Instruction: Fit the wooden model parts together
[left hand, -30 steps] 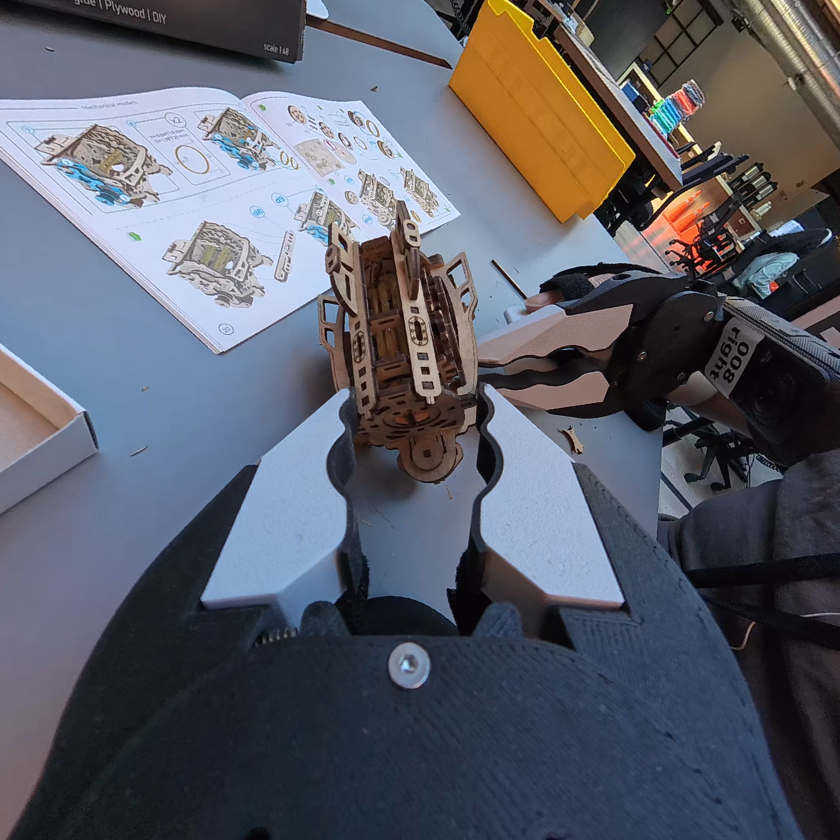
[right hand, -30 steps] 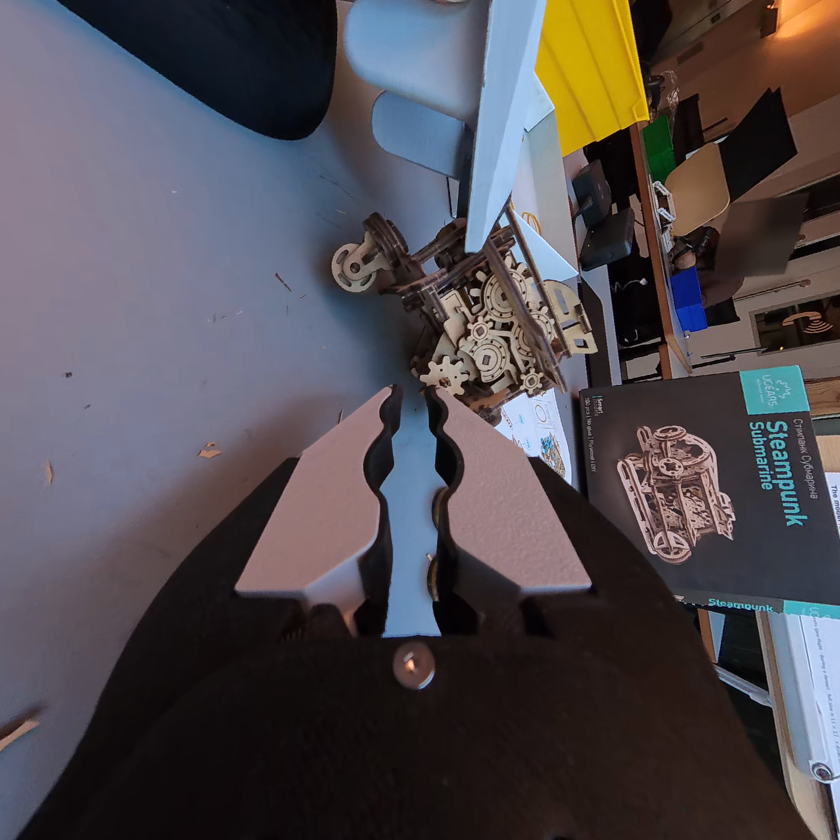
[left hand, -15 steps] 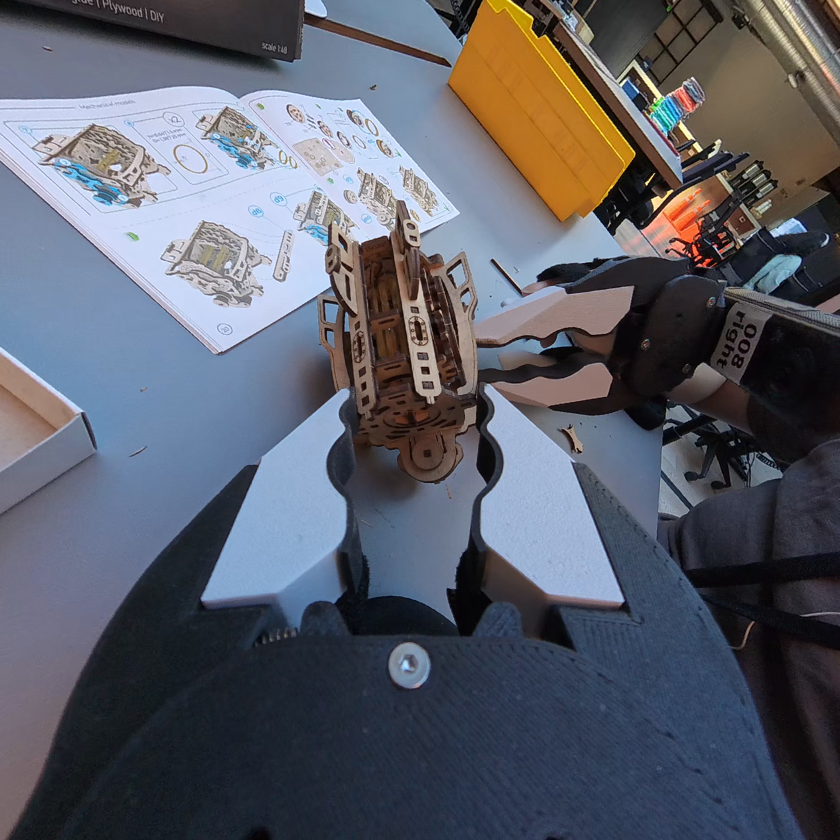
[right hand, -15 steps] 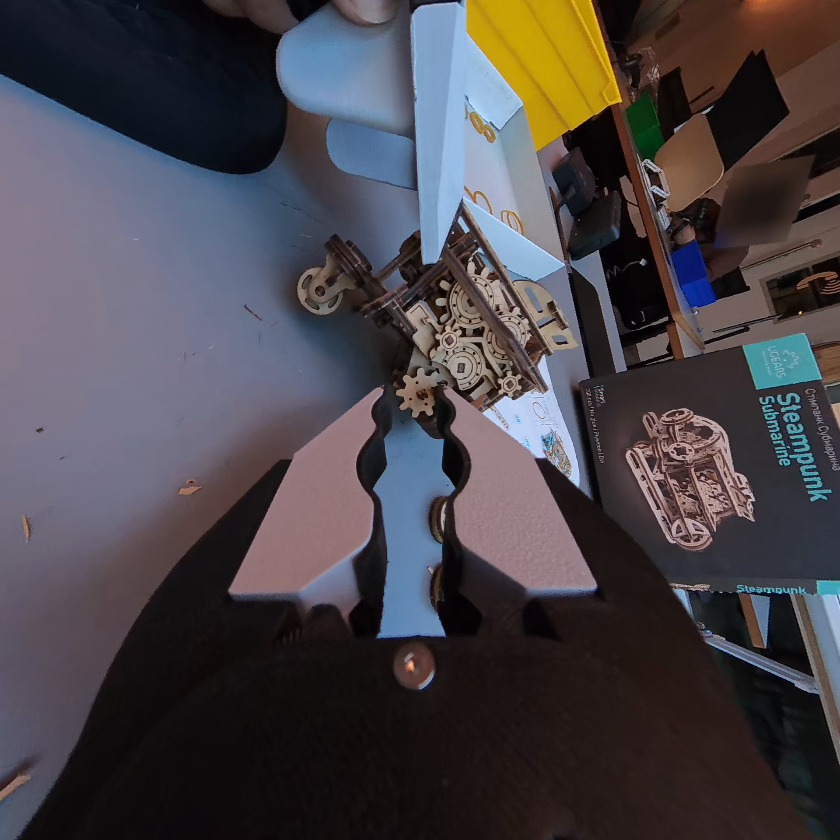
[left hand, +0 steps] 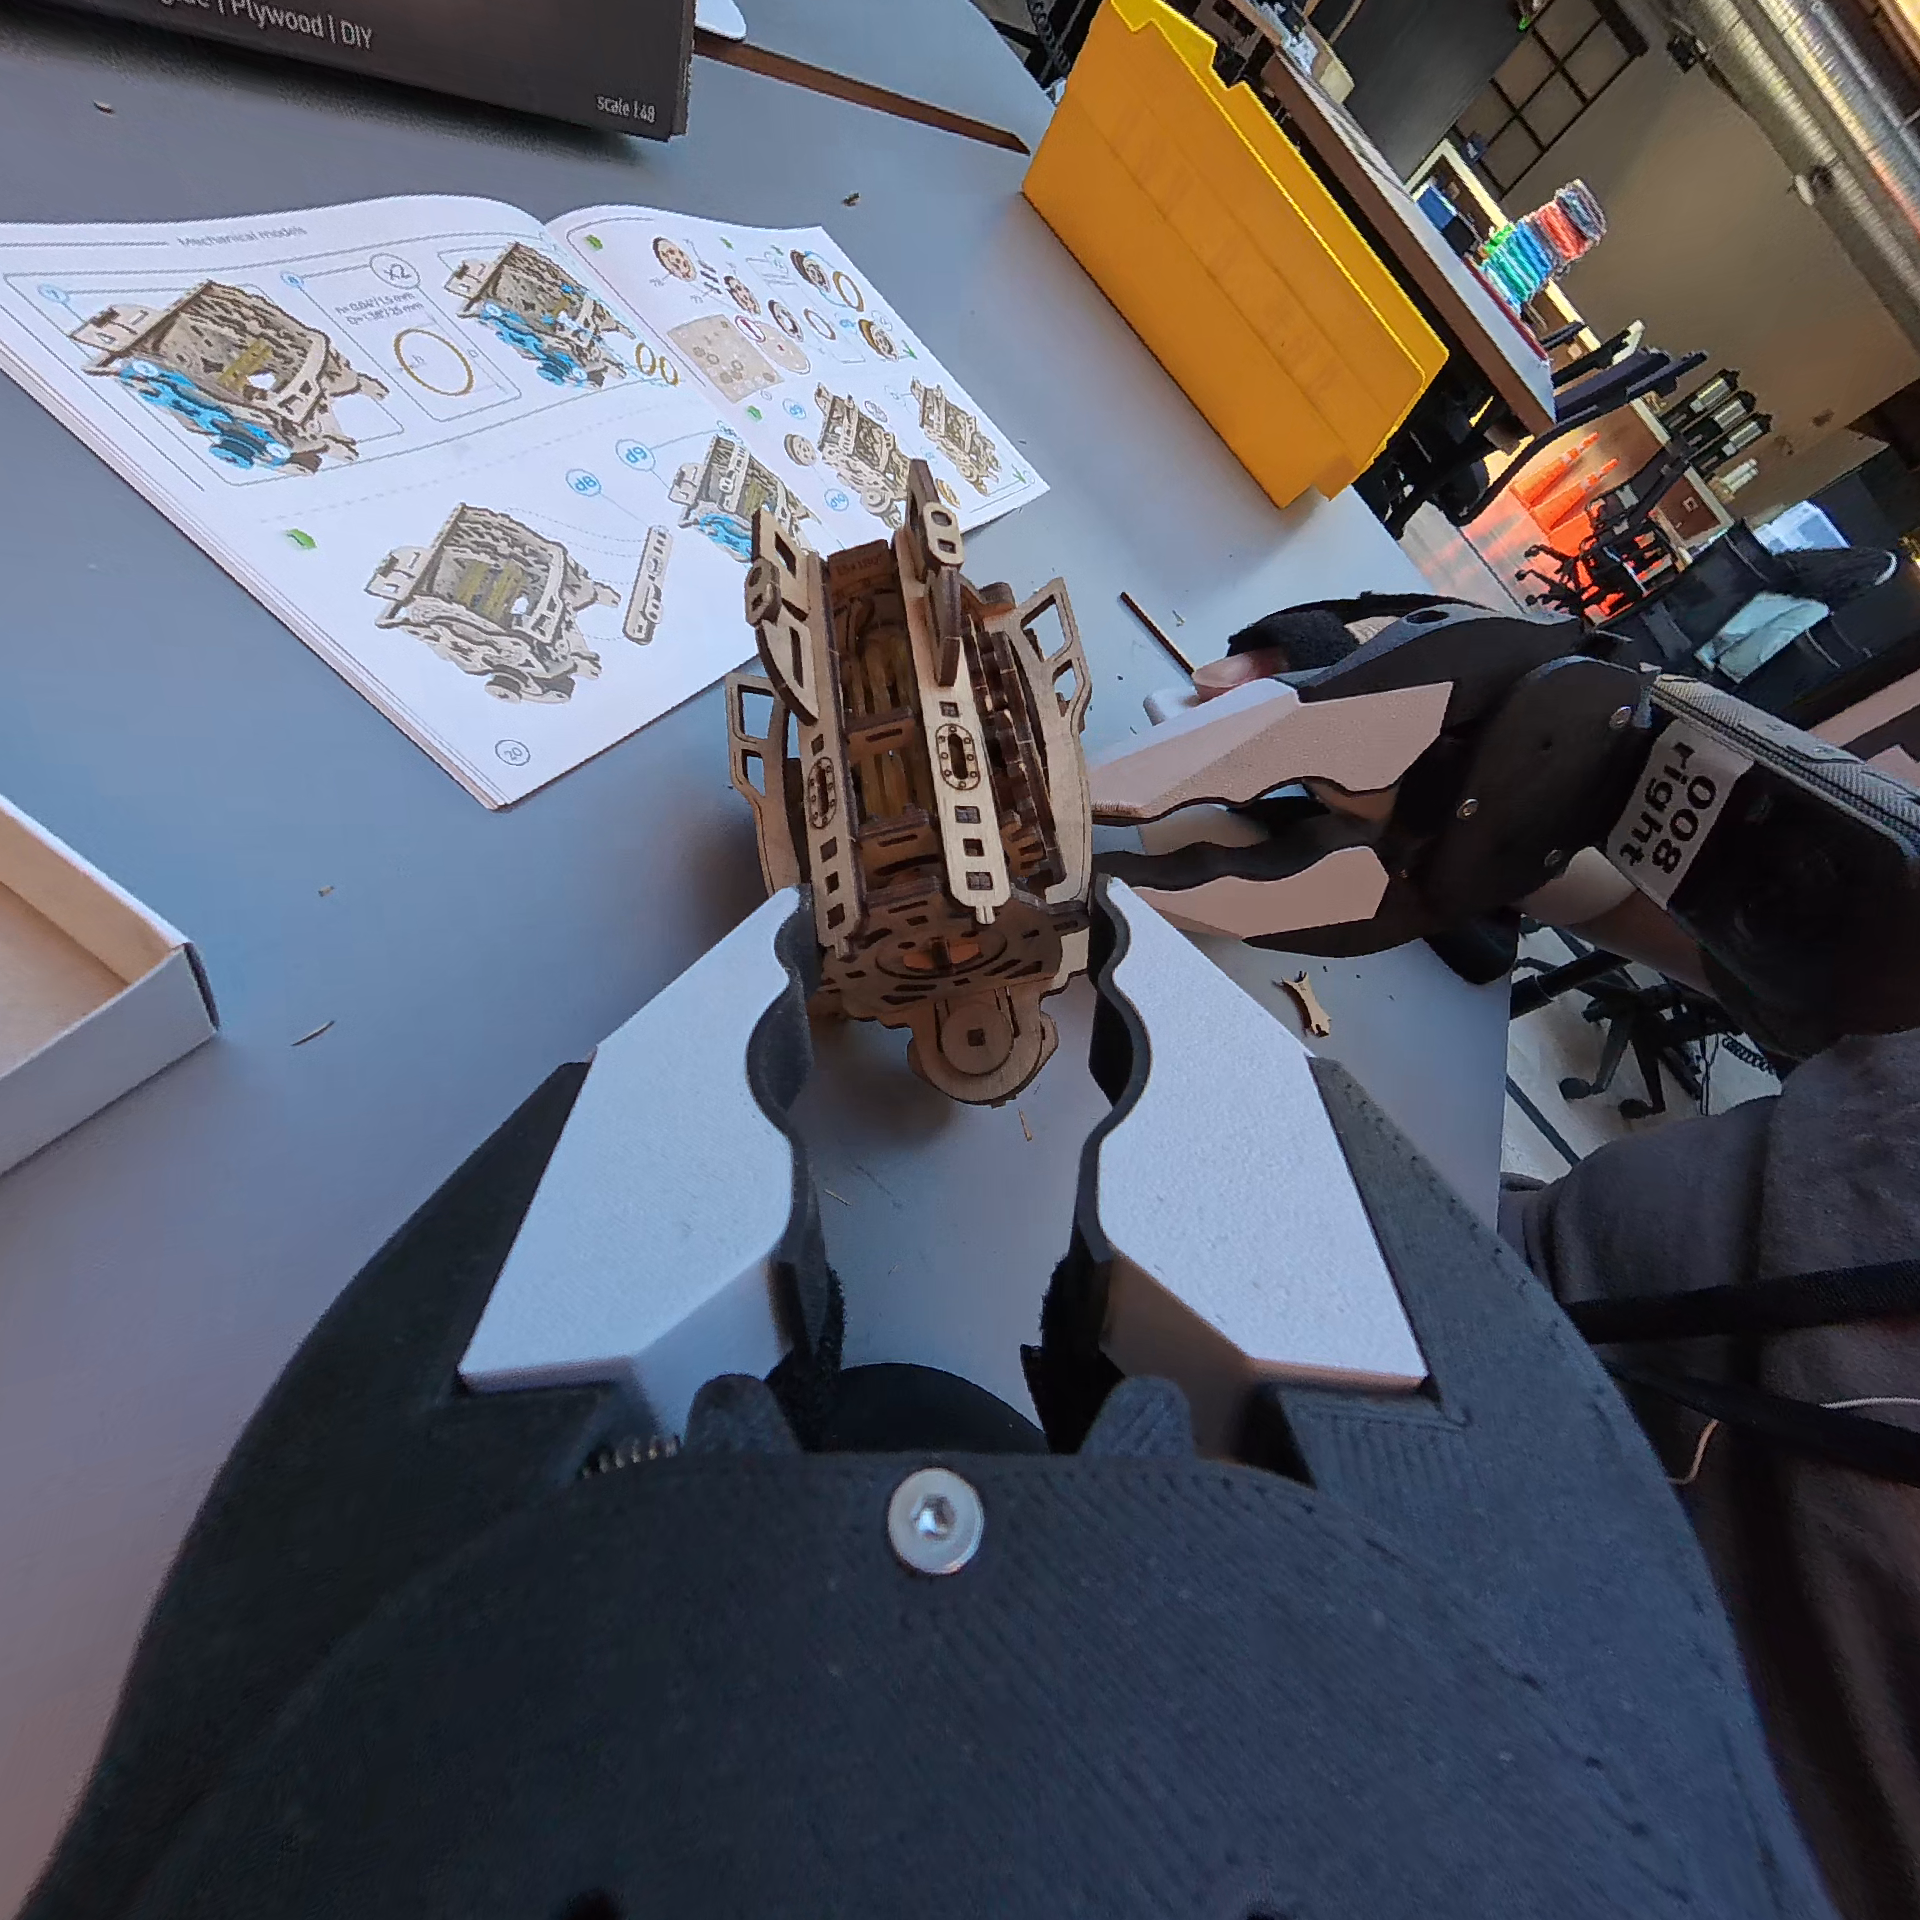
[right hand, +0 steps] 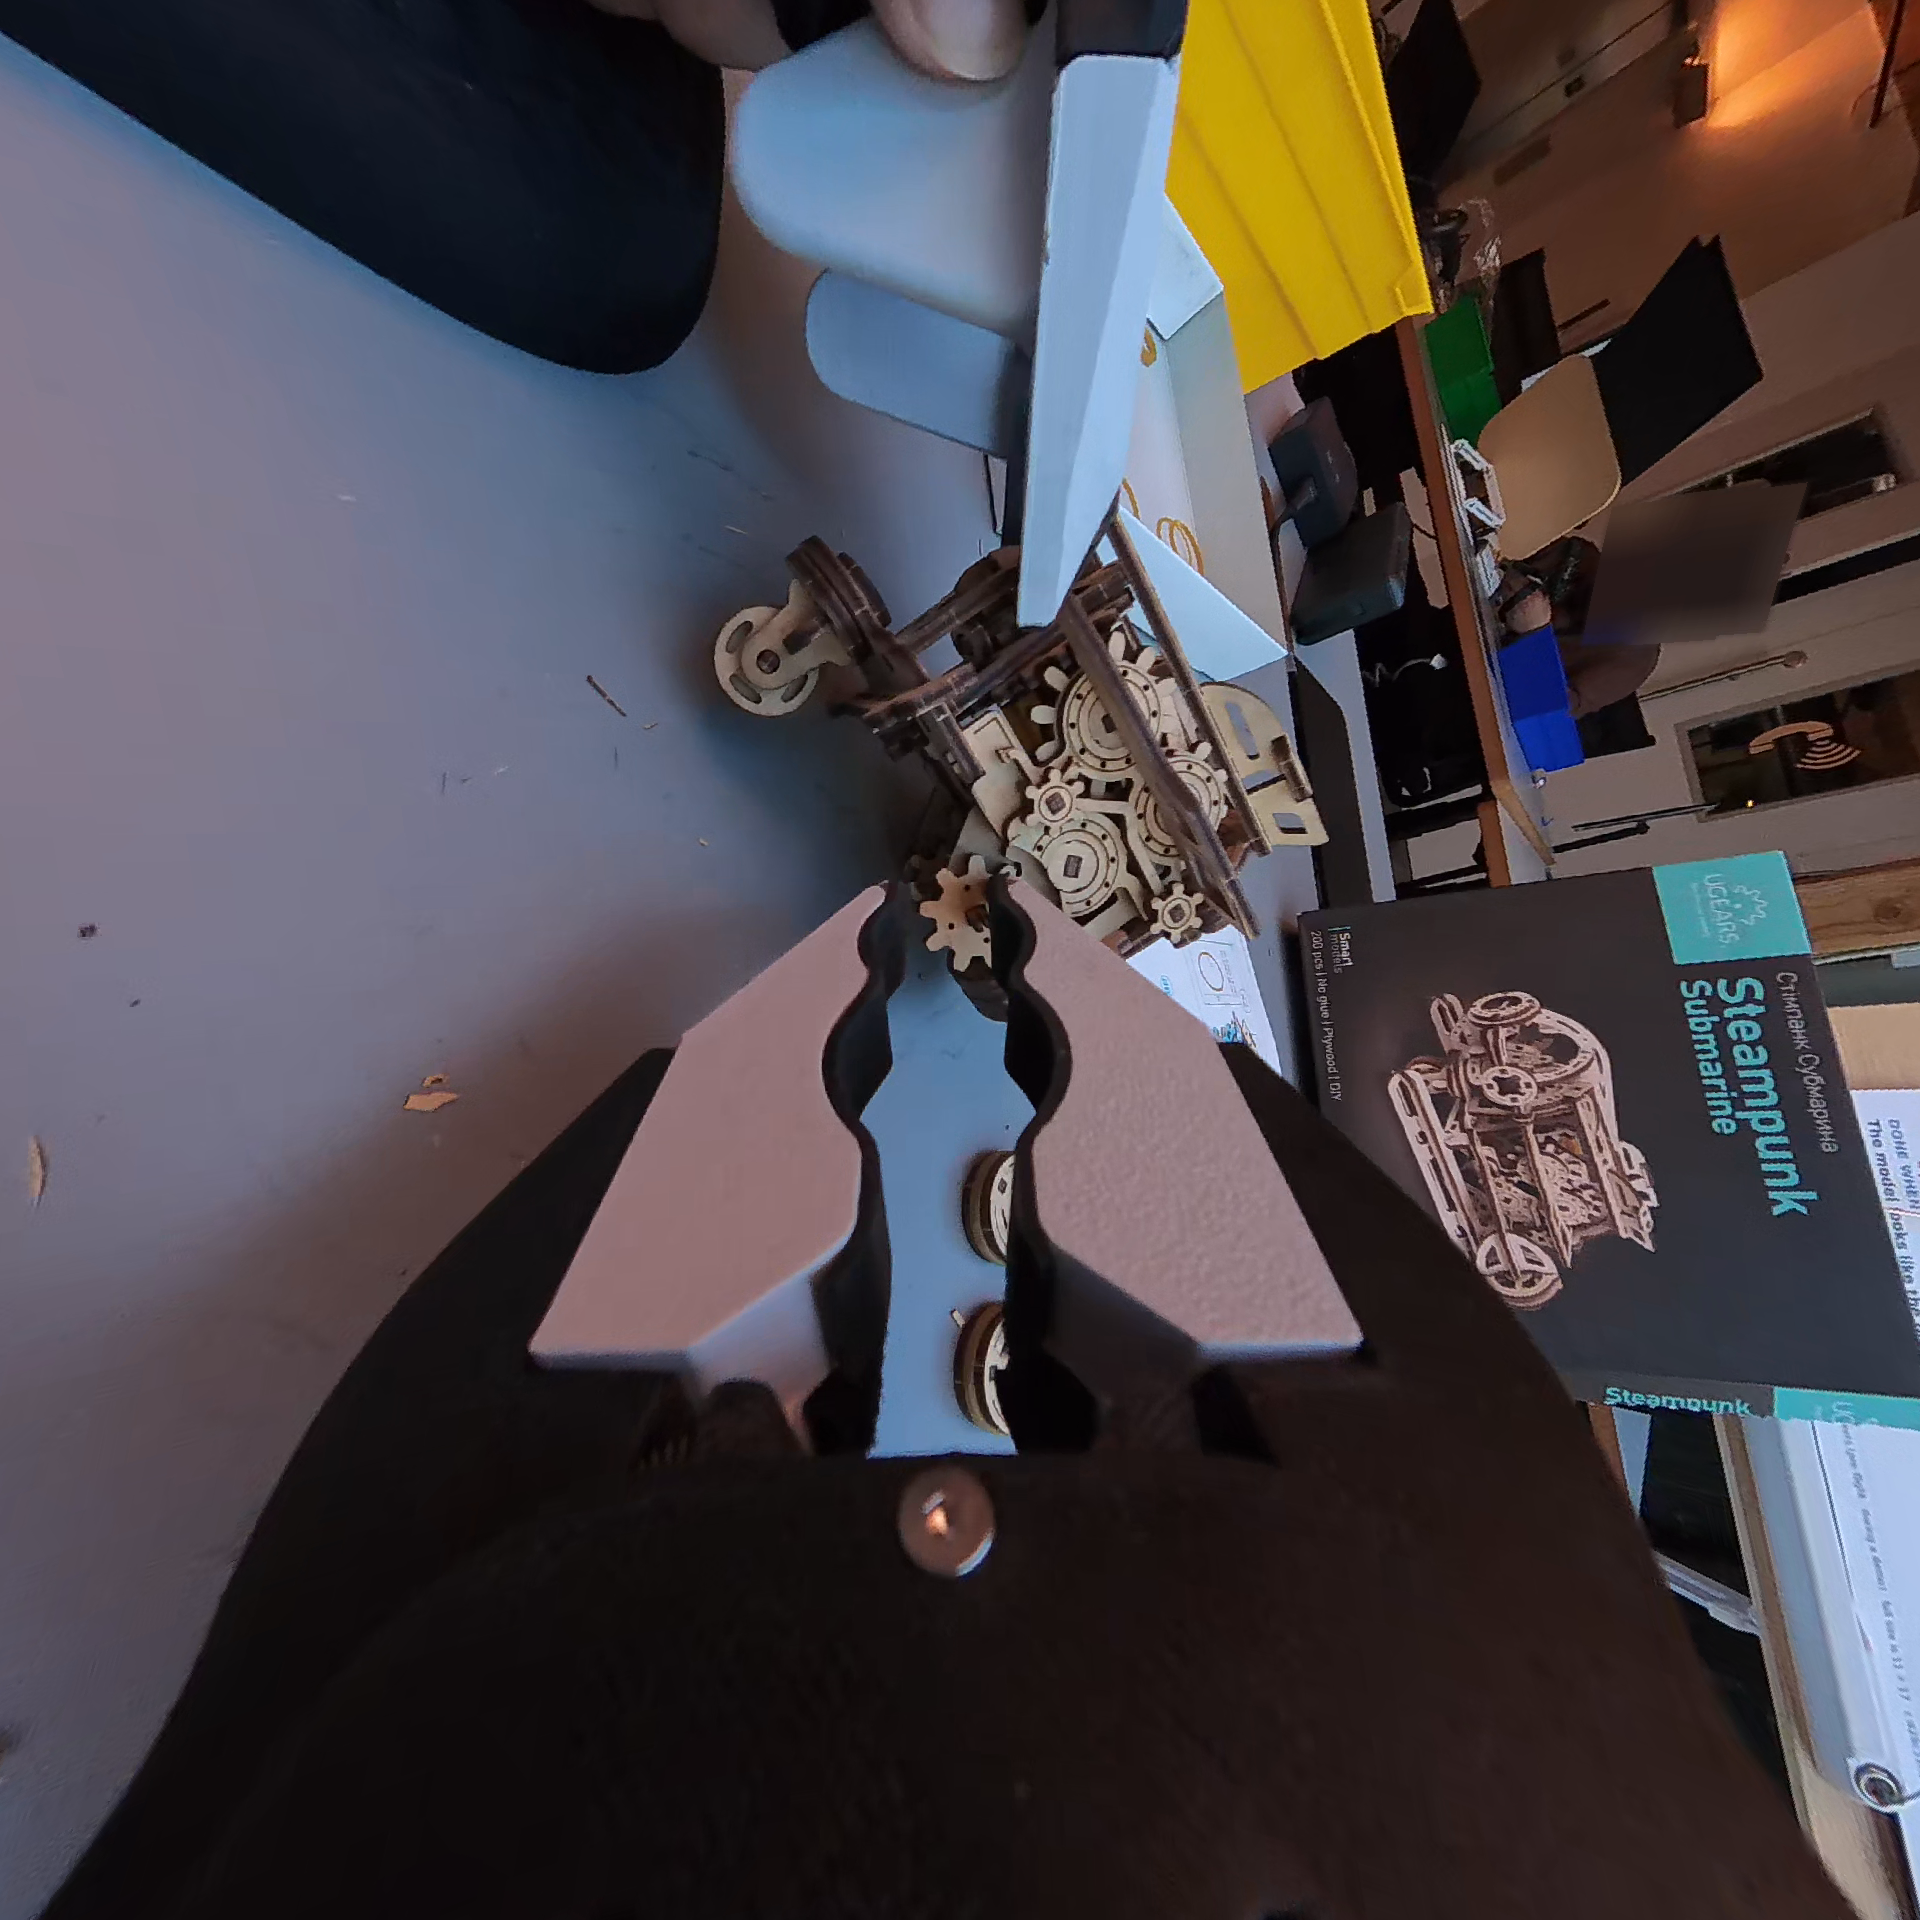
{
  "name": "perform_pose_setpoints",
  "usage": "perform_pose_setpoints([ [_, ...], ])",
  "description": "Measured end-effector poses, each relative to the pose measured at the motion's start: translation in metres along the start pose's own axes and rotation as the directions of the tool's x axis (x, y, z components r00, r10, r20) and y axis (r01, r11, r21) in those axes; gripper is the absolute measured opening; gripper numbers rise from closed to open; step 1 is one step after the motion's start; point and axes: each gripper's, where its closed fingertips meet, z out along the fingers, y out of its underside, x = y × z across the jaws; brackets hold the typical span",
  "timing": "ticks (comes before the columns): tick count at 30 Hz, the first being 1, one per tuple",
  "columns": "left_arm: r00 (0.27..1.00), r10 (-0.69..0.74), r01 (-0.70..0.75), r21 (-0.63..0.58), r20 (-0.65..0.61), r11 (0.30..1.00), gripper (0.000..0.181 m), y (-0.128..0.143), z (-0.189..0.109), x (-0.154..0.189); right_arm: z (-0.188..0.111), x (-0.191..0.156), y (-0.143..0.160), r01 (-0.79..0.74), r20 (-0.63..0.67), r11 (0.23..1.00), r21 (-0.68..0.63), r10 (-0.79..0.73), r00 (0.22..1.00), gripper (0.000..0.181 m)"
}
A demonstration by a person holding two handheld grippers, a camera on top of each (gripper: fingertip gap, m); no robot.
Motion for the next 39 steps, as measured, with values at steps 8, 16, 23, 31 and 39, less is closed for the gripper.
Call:
perform_pose_setpoints([
  [8,1.0,-0.015,0.015,0.005,-0.006,1.0,0.051,-0.001,-0.001,-0.001,-0.006,-0.002,-0.001,-0.017,0.038,0.999,0.035,0.016,0.999,0.024],
  [16,0.998,-0.057,0.058,0.01,-0.023,0.998,0.05,-0.001,-0.002,-0.002,-0.008,0.002,0.006,-0.303,0.13,0.951,0.061,0.293,0.947,0.019],
  [23,0.997,-0.071,0.071,0.012,-0.03,0.997,0.05,-0.002,-0.002,-0.003,-0.004,0.009,0.002,-0.277,0.083,0.958,0.07,0.271,0.959,0.011],
  [31,0.997,-0.075,0.075,0.011,-0.033,0.997,0.05,-0.002,-0.002,-0.003,-0.003,0.011,0.001,-0.284,0.08,0.957,0.062,0.278,0.957,0.009],
  [39,0.998,-0.054,0.055,0.006,-0.031,0.998,0.05,-0.001,-0.002,-0.001,-0.001,0.008,0.001,-0.271,0.105,0.962,0.035,0.266,0.958,0.008],
])
